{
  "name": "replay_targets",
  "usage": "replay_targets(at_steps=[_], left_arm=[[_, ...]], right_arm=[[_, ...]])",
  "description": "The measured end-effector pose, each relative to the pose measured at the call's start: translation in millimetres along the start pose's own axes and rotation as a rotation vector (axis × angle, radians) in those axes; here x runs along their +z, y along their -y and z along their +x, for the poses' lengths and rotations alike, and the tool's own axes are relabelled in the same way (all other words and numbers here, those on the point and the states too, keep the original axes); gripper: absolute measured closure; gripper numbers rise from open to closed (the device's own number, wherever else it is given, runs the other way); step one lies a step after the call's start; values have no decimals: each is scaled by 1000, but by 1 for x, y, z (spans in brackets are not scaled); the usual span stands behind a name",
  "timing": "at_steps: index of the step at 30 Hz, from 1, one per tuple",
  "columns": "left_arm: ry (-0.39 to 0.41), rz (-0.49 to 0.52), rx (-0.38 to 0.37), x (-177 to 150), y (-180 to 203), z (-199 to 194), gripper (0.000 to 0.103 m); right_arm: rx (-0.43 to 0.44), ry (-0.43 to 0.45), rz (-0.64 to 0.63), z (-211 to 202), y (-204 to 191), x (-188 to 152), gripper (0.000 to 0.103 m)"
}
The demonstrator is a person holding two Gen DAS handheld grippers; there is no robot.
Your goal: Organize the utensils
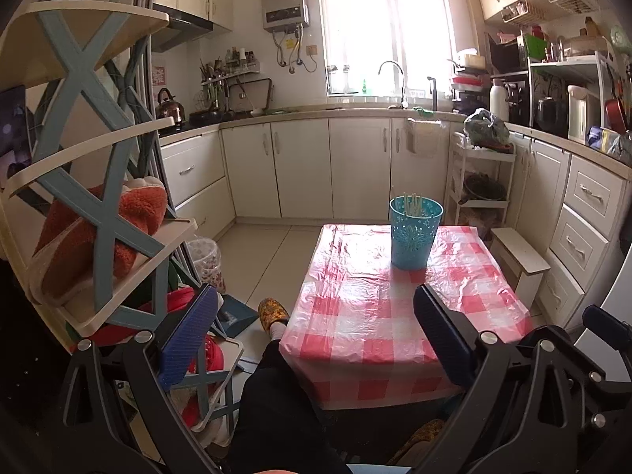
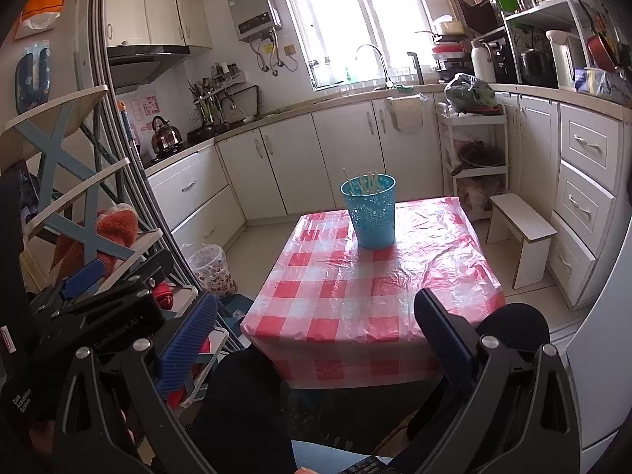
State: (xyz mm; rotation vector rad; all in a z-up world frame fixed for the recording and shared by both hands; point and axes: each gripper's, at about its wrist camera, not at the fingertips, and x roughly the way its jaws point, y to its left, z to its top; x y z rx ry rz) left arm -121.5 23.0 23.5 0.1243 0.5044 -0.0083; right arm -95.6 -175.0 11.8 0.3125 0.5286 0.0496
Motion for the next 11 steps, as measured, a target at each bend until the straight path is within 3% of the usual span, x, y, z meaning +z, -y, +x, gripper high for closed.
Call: replay_targets(at_steps=[4, 11], left_arm=[[-80, -1, -25, 6, 3, 31, 8], [-143, -5, -25, 11, 7, 79, 8]], right_arm=[[-27, -12, 22, 16, 9, 4, 7], [-52, -57, 29, 50, 17, 13, 7]])
